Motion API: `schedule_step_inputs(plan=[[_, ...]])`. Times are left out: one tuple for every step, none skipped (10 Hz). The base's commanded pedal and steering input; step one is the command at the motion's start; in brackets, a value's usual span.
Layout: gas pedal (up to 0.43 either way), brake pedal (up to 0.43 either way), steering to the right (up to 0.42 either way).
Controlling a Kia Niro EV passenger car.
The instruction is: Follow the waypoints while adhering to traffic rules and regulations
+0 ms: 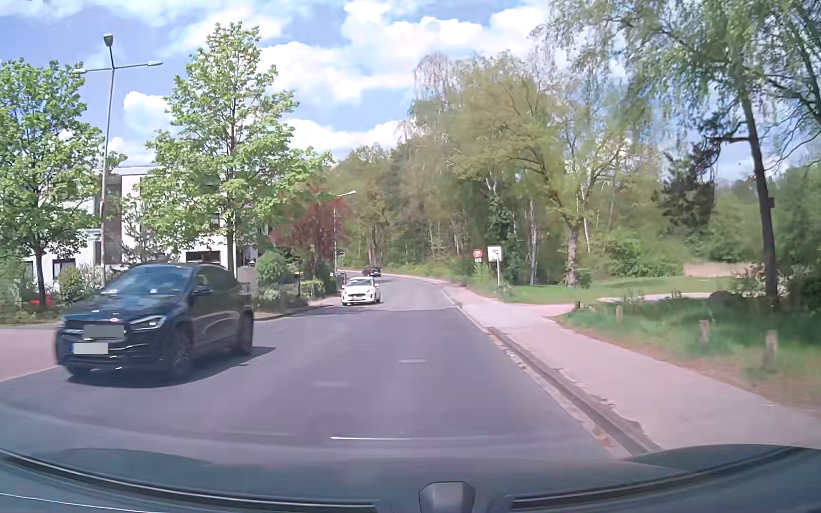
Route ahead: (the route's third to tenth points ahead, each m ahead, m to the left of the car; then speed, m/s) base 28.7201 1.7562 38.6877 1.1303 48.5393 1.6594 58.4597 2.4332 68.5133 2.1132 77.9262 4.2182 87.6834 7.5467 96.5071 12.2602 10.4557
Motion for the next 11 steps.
schedule_step_inputs(plan=[[0.059, 0.0, 0.026], [0.059, 0.0, 0.018], [0.059, 0.0, 0.009], [0.059, 0.0, 0.007], [0.059, 0.0, 0.004], [0.059, 0.0, 0.001], [0.059, 0.0, -0.001], [0.059, 0.0, -0.001], [0.059, 0.0, -0.002], [0.059, 0.0, -0.004], [0.059, 0.0, -0.004]])
